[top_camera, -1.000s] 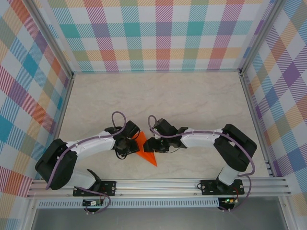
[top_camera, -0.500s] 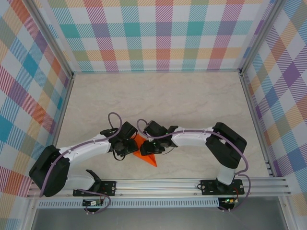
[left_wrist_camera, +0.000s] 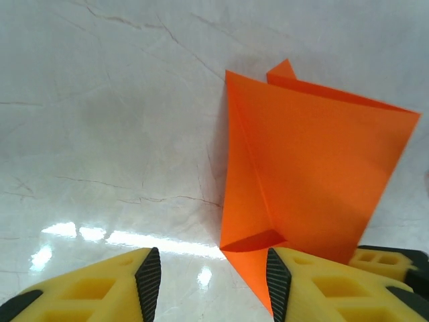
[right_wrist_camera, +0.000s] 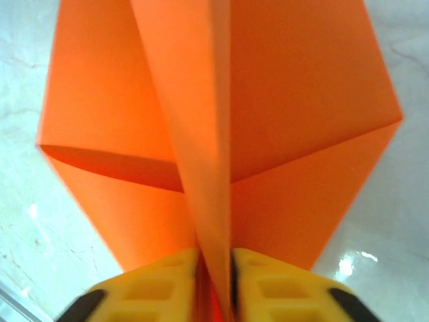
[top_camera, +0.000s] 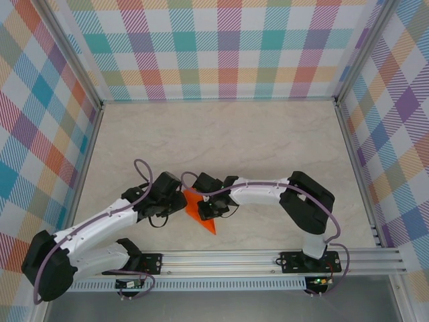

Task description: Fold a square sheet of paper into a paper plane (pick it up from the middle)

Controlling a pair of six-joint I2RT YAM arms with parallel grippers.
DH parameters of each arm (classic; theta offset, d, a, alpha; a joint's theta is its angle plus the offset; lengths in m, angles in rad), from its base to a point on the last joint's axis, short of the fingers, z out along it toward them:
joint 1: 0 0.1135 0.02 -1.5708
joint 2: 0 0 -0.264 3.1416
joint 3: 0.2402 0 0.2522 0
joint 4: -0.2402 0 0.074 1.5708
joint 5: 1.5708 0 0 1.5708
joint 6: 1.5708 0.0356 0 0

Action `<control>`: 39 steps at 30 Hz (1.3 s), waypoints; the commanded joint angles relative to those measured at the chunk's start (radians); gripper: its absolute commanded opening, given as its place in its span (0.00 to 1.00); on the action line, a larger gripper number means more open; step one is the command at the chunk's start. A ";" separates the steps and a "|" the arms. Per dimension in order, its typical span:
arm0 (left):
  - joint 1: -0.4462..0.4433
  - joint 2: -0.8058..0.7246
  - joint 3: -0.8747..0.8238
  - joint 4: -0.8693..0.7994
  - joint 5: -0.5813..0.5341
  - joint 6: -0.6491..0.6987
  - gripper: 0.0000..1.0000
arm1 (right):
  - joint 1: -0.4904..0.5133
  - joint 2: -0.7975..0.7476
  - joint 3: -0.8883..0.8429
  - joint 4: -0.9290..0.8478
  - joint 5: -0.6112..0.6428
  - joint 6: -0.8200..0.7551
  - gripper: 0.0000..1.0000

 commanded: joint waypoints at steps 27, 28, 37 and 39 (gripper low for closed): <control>0.001 -0.415 -0.074 -0.231 -0.216 -0.075 0.52 | -0.210 0.251 0.461 -0.457 0.416 0.124 0.14; 0.001 -0.415 -0.075 -0.229 -0.215 -0.081 0.52 | -0.213 0.254 0.450 -0.450 0.410 0.125 0.17; 0.003 -0.389 -0.085 -0.189 -0.191 -0.073 0.52 | -0.236 0.268 0.329 -0.340 0.319 0.101 0.27; 0.003 -0.383 -0.083 -0.188 -0.191 -0.071 0.52 | -0.246 0.275 0.296 -0.312 0.276 0.103 0.28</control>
